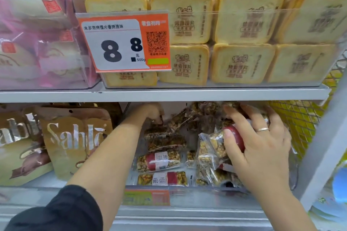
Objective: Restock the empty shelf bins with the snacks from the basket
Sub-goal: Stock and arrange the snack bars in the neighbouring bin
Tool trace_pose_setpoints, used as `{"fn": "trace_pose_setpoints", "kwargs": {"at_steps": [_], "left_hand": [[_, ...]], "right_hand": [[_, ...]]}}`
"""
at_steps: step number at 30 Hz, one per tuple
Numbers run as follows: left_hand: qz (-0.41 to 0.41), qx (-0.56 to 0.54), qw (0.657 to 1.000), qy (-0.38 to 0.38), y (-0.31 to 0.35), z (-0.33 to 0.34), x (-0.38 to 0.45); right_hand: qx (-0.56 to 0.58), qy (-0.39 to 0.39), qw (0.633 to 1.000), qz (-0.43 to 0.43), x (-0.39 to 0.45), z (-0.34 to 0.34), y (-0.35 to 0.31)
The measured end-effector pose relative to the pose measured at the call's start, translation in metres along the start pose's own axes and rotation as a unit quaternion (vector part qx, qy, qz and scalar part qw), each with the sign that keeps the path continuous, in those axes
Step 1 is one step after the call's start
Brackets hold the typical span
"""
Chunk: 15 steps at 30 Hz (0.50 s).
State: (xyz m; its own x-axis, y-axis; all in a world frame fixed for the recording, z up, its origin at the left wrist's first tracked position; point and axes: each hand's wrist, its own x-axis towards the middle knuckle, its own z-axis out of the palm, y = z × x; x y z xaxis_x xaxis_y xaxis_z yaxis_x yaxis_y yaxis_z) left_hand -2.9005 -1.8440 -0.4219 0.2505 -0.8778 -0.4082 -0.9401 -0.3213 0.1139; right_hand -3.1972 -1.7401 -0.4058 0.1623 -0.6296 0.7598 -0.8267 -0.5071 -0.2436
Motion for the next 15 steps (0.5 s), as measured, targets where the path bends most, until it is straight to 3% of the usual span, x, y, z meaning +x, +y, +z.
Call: {"fn": "trace_pose_setpoints", "kwargs": {"at_steps": [5,10,13,15], "left_hand": [[0.027,-0.013,0.998,-0.056,0.002,-0.017,-0.007],[0.040,0.000,0.999,-0.007,-0.004,-0.010,-0.006],[0.028,-0.031,0.996,0.079,-0.010,-0.003,-0.008],[0.014,-0.092,0.973,0.213,-0.012,-0.001,-0.015]], "right_hand": [[0.002,-0.005,1.000,0.000,-0.001,-0.001,0.000],[0.021,-0.001,1.000,-0.003,-0.002,-0.001,0.001],[0.025,-0.004,1.000,-0.002,-0.001,-0.002,0.000],[0.023,-0.006,1.000,0.001,-0.002,-0.002,-0.001]]}}
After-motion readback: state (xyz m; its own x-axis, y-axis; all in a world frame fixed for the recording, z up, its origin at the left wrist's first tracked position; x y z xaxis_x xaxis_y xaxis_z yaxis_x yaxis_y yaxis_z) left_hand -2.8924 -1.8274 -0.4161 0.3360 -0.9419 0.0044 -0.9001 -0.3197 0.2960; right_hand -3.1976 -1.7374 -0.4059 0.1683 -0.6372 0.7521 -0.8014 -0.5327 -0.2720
